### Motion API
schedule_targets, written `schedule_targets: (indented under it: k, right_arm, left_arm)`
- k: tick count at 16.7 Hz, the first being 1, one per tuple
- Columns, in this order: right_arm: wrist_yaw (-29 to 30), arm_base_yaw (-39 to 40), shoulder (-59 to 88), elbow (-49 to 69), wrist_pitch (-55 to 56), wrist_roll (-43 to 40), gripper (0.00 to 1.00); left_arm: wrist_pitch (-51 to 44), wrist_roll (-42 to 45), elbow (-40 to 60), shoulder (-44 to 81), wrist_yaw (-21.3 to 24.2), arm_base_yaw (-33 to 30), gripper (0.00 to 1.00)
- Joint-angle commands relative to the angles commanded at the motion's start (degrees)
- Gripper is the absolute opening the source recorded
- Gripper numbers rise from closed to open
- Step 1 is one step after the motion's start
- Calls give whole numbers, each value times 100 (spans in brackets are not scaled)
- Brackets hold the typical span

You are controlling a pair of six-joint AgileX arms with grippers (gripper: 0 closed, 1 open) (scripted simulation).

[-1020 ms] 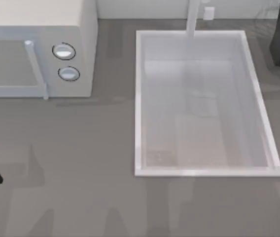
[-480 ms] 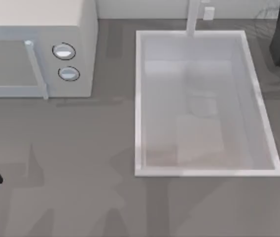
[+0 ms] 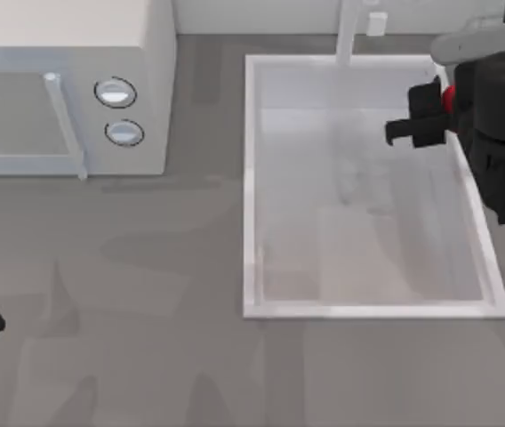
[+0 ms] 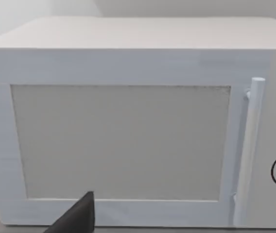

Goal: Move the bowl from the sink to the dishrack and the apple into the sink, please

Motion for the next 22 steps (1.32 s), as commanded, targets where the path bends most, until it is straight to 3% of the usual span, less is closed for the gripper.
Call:
schedule_targets:
  k: [4, 7, 16, 22]
  right_arm:
    - [598, 738, -38, -349, 1693, 259, 0]
    - [850, 1059, -104, -512, 2336, 375, 0]
    - [868, 1140, 70, -513, 2659, 429, 0]
    - [862, 1224, 1476, -679, 4376, 463, 0]
  left_arm:
    - [0, 0, 0, 0, 0, 0, 100]
    - [0, 0, 0, 0, 0, 0, 100]
    - [0, 0, 0, 0, 0, 0, 100]
    - [0, 0, 0, 0, 0, 0, 100]
